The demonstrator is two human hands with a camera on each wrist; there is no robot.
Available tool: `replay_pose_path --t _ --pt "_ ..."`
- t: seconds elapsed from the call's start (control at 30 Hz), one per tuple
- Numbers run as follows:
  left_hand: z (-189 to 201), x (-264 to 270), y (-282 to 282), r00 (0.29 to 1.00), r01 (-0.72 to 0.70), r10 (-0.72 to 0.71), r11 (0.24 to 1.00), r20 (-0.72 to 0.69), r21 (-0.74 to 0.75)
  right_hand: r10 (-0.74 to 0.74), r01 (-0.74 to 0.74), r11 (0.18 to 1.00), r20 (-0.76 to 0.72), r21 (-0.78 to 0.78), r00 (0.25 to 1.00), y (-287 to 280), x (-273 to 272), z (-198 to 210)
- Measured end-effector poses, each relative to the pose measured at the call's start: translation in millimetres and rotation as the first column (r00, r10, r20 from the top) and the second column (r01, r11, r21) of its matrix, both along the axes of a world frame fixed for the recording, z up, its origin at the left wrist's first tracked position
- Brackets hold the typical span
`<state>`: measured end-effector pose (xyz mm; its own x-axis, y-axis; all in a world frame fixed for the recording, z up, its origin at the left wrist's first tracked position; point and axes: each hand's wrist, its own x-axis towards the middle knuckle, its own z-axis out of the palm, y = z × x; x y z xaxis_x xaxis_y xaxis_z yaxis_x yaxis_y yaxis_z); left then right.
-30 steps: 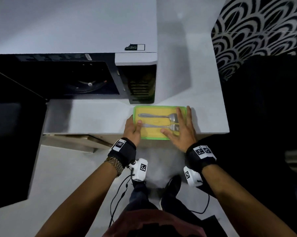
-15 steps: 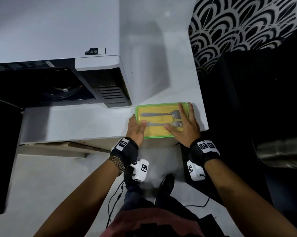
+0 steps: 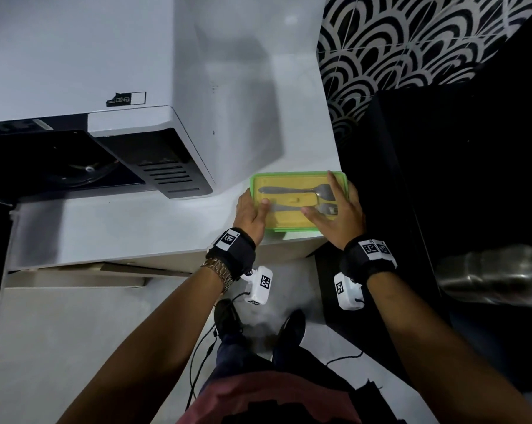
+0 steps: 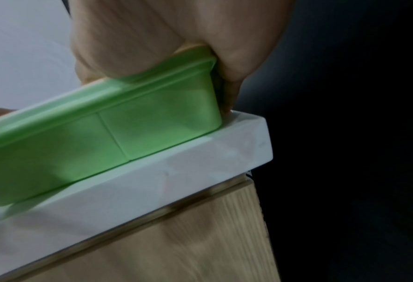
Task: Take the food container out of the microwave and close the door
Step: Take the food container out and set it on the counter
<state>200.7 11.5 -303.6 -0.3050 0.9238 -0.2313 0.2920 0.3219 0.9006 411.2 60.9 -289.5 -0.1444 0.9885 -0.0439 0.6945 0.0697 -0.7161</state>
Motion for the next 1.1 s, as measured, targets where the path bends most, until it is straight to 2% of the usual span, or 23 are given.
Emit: replay_pose_path --t 0.37,0.67,0.93,1.03,1.1 --pt "6.3 15.0 24.8 1.0 -0.026 0.026 1.0 -0.004 -0.015 -0.006 0.004 0.996 -0.034 -0.084 0.999 33.4 10.8 7.1" --pt "11.1 16.2 25.0 0.998 -0.033 0.036 0.998 0.051 -0.06 0.014 -0.019 0.995 -0.049 -0.103 0.999 38.0 13.6 1.3" --pt "22.2 14.6 21.1 0.998 -0.009 0.012 0.998 0.066 -0.059 0.072 -0.072 0.997 0.004 -0.04 0.997 42.1 12.3 3.8" --pt "19.0 13.7 16.3 0.999 0.008 -0.002 0.993 0.049 -0.118 0.079 -0.078 0.997 0.063 -0.019 0.995 39.3 9.0 10.8" --pt "21.3 13.4 12.3 0.998 0.01 -0.002 0.988 0.056 -0.154 0.075 -0.083 0.995 0.115 0.06 0.991 37.8 6.7 16.0"
